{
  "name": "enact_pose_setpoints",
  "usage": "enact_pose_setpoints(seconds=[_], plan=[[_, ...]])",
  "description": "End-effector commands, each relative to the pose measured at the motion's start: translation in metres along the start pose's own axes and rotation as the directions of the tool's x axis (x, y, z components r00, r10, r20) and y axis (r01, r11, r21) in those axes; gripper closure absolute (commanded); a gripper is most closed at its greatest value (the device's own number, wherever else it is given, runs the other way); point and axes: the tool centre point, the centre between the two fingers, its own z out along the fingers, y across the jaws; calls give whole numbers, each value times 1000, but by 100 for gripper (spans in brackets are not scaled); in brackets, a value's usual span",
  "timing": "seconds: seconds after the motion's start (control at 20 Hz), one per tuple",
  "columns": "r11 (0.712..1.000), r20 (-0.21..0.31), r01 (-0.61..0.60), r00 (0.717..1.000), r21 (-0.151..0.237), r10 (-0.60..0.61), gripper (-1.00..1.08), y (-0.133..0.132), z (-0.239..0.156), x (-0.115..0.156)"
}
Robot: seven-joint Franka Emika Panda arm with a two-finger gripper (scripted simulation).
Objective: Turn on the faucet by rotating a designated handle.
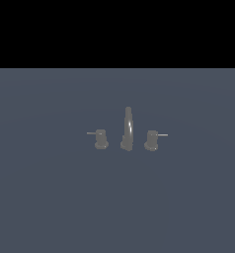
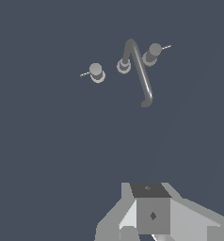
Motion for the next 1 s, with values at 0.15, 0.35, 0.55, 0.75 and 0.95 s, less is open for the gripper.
enact_pose_setpoints(seconds=[0.15,0.35,0.55,0.75,0.95], plan=[[993,0,-122,993,3,122,108,-22,31,12],[978,0,-207,978,5,207,108,-38,53,23],[957,0,-289,957,7,289,108,-52,74,34],[931,1,-366,931,9,366,108,-64,95,47],[899,1,-437,899,11,437,108,-76,114,60]])
